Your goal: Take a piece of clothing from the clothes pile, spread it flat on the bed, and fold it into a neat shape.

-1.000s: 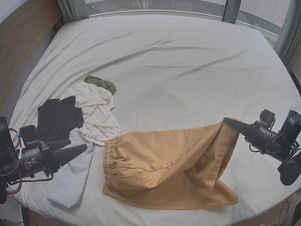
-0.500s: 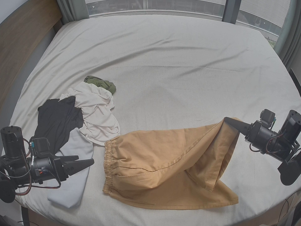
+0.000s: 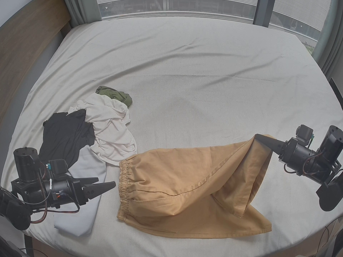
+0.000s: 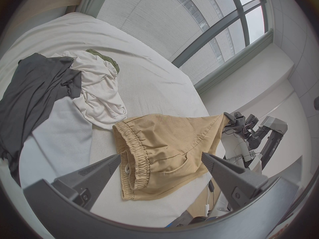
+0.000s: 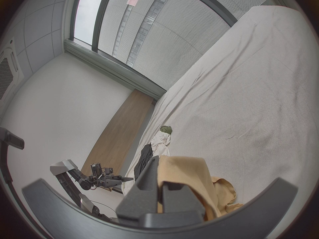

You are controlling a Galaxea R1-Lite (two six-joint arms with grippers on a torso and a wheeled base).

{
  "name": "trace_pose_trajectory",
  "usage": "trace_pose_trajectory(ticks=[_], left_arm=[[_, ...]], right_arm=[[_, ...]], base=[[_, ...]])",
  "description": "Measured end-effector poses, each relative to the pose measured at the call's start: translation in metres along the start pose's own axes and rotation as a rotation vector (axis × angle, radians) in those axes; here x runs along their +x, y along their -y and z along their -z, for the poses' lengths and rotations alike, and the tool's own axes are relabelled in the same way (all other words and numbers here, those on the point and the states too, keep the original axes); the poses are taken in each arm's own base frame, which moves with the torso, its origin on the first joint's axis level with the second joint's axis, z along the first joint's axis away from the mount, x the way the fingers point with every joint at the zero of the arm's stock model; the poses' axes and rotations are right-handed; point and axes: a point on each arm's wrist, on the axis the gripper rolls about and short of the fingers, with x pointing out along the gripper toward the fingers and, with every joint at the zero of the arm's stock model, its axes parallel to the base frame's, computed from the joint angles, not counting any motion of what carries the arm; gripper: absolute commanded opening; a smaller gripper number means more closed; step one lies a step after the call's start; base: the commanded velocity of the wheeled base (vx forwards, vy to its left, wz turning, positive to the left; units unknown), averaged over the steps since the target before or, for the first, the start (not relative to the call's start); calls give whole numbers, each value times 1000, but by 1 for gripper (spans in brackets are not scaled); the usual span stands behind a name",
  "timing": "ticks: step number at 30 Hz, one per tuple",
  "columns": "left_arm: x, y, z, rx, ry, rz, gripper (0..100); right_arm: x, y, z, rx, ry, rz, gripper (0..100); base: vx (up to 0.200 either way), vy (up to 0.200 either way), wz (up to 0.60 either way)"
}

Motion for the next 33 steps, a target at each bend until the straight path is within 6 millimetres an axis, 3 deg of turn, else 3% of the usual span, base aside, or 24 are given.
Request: trace_pose_trajectory(ticks=[8,18,33], left_arm=[[14,-15,16,-42,-58,-7,100],[26,-17,26,-84,-118,12,100],[51,-20,27,-51,-10,101,100]], right_arm=[[1,1,1,2,-3,1,0],[1,1,2,4,-7,1,0],[2,1,3,7,-14,-1,0]], base=[[0,0,0],[0,0,0],[0,0,0]])
